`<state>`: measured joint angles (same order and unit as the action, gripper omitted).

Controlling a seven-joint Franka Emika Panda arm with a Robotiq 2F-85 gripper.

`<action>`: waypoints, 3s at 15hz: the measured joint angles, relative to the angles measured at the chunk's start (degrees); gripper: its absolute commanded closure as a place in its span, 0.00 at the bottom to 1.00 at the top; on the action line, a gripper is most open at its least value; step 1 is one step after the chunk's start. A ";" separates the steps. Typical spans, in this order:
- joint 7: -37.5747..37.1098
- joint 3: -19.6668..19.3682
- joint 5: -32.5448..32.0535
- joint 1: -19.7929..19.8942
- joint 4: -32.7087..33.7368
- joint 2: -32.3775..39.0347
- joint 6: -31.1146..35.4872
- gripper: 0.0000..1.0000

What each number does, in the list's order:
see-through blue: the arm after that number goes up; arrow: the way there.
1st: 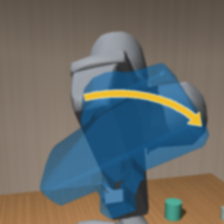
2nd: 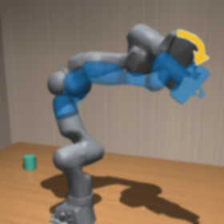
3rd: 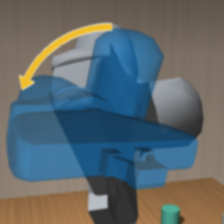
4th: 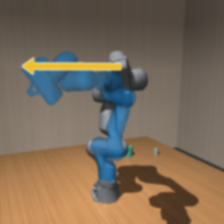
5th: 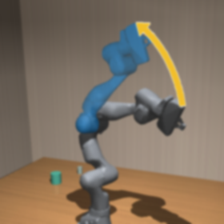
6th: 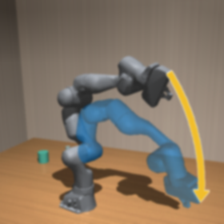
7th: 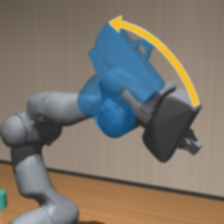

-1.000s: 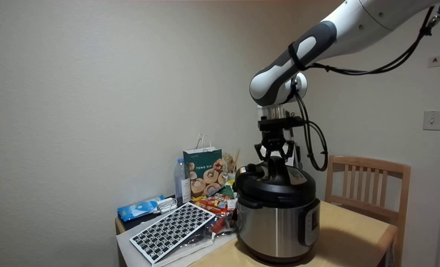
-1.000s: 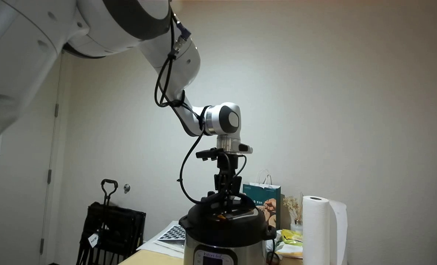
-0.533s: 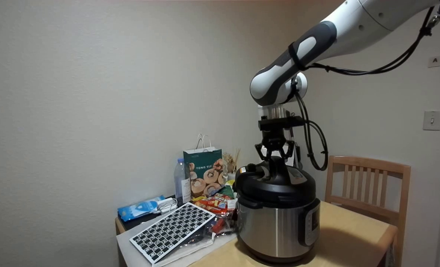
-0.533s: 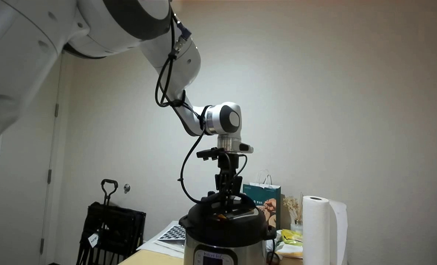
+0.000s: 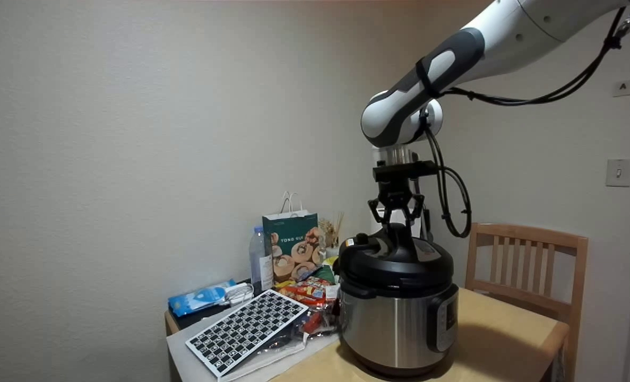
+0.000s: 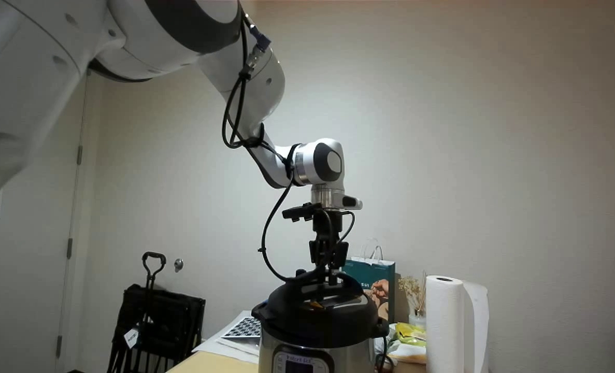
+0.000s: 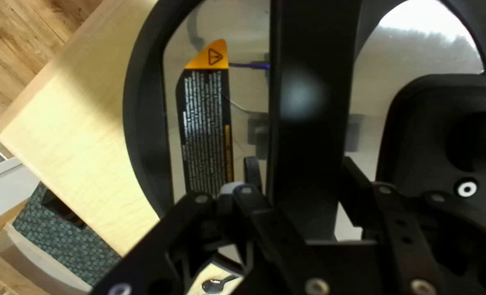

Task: Remove the black lid from the rice cooker and put it on the table

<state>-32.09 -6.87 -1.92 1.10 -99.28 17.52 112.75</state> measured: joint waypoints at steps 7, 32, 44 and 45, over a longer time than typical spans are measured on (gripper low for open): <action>0.18 0.19 0.35 0.01 0.17 0.58 -0.05 0.73; -4.39 -1.00 9.49 1.45 -13.34 -7.37 11.01 0.98; -8.05 -1.03 9.53 1.86 -16.43 -8.29 17.53 0.98; -8.05 -0.92 9.52 1.71 -15.79 -7.58 17.51 0.98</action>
<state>-40.14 -7.80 7.60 2.81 -115.06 9.94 130.26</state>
